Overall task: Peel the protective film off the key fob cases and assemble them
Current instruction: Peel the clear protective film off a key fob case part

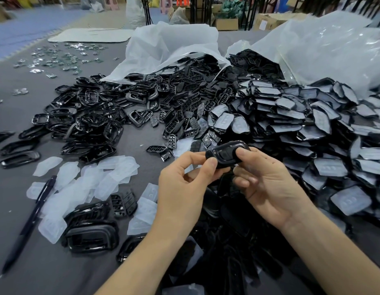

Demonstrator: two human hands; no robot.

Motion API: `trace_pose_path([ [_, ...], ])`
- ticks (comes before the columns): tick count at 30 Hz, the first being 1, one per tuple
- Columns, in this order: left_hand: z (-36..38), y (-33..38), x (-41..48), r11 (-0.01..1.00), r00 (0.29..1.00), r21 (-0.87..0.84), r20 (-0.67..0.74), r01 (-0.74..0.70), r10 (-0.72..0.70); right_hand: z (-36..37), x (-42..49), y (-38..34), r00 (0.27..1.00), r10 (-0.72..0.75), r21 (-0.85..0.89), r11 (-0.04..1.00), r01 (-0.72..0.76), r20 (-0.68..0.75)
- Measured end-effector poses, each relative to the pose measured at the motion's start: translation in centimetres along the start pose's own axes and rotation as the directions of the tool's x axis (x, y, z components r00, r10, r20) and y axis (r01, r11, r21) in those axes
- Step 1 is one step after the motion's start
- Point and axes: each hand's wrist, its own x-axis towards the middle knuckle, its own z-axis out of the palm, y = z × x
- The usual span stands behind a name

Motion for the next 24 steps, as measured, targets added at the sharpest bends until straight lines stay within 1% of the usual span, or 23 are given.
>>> trace_pose_path([
  [4, -0.02, -0.17, -0.14, 0.996, 0.999, 0.086, 0.032, -0.024, 0.021, 0.17, -0.03, 0.40, 0.999, 0.000, -0.058, 0.998, -0.002, -0.034],
  [7, 0.00, -0.30, -0.15, 0.994, 0.999, 0.101, 0.021, -0.032, 0.030, 0.18, -0.08, 0.45, 0.998, 0.029, -0.041, 0.999, -0.031, -0.046],
  [14, -0.06, -0.39, 0.06, 1.000, 1.000, -0.025, 0.014, 0.013, -0.012, 0.06, -0.01, 0.06, 0.991, 0.123, 0.074, 0.990, -0.119, -0.054],
  [16, -0.12, -0.41, 0.10, 0.998, 0.999, -0.057, 0.021, 0.026, -0.025, 0.08, -0.02, 0.03, 0.990, 0.133, 0.066, 0.989, -0.129, -0.052],
  [24, -0.14, -0.21, 0.20, 0.985, 0.994, -0.153, 0.090, 0.080, -0.067, 0.11, 0.04, 0.24, 0.997, 0.064, -0.011, 0.998, -0.065, -0.039],
])
